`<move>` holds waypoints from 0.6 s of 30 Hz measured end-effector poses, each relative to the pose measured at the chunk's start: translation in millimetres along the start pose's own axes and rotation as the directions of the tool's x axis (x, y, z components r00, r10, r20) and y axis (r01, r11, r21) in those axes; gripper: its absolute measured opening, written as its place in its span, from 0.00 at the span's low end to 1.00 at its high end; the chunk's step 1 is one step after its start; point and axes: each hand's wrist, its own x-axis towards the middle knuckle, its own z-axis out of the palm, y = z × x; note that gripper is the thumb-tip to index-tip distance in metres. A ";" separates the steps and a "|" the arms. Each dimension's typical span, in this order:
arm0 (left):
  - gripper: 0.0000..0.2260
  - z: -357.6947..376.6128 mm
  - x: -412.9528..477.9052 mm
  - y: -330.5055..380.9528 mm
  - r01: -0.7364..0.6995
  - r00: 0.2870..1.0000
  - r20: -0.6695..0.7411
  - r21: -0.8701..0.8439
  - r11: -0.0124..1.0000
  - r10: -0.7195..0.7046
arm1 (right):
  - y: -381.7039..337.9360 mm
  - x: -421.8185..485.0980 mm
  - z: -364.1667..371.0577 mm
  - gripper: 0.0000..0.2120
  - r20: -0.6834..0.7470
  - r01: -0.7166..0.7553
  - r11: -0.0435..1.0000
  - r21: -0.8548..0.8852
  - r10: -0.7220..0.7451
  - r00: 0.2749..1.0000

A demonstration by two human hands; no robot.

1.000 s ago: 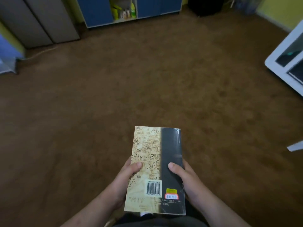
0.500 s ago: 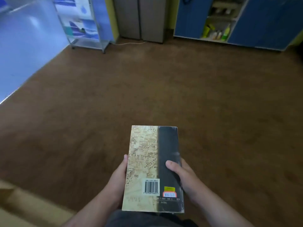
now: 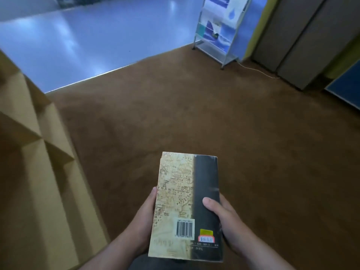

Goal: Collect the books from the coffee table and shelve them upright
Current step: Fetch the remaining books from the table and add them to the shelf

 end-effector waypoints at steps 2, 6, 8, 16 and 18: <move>0.26 -4.5 5.5 27.0 -0.096 0.994 0.041 -0.026 0.995 0.097 | -28.4 27.9 12.0 0.28 0.054 -0.005 0.999 -0.045 0.007 0.999; 0.19 -14.5 8.9 72.7 -0.289 0.955 0.055 -0.063 0.955 0.292 | -74.8 75.5 36.3 0.36 0.176 -0.008 0.993 -0.119 0.029 0.984; 0.17 -22.6 10.2 89.4 -0.382 0.924 0.010 -0.033 0.924 0.383 | -95.4 98.2 48.8 0.40 0.250 -0.023 0.988 -0.151 0.060 0.966; 0.20 -41.6 45.3 130.2 -0.622 0.751 -0.287 -0.004 0.783 0.595 | -167.4 212.7 102.6 0.49 0.498 -0.016 0.948 -0.317 0.180 0.848; 0.24 -46.0 58.4 144.9 -0.640 0.715 -0.371 -0.004 0.769 0.593 | -183.9 242.8 116.5 0.51 0.532 -0.021 0.937 -0.348 0.216 0.819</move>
